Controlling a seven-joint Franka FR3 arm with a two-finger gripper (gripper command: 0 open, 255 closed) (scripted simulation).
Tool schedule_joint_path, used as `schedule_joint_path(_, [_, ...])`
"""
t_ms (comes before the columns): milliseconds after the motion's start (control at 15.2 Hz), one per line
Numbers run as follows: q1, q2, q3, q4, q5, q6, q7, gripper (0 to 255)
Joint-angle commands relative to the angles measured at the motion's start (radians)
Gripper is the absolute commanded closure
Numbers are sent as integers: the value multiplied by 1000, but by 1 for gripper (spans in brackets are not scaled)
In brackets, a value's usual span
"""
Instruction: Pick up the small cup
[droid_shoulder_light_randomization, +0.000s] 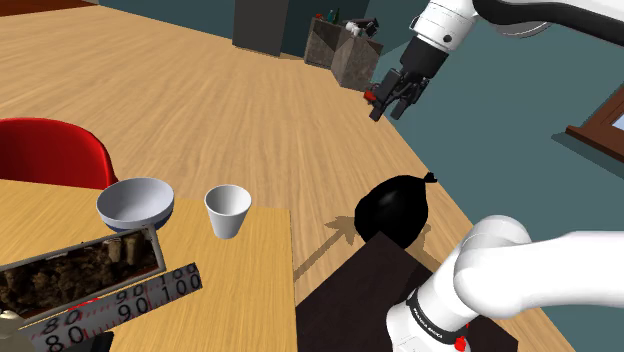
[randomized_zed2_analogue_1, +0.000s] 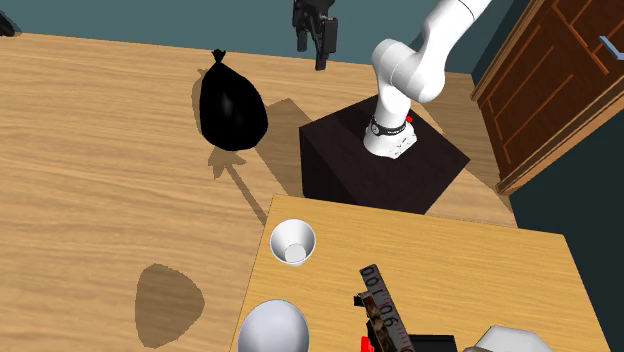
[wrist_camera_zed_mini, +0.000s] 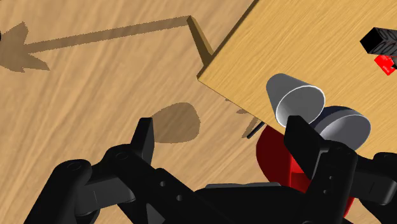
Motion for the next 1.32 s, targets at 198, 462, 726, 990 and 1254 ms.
schedule_joint_path(198, [15, 59, 16, -37, 27, 81, 17, 0])
schedule_joint_path(462, [37, 153, 37, -70, 63, 190, 35, 0])
schedule_joint_path(726, [60, 262, 58, -83, 99, 296, 49, 0])
schedule_joint_path(990, [84, 385, 78, -77, 136, 396, 58, 0])
schedule_joint_path(1254, [107, 518, 98, -50, 173, 488, 63, 0])
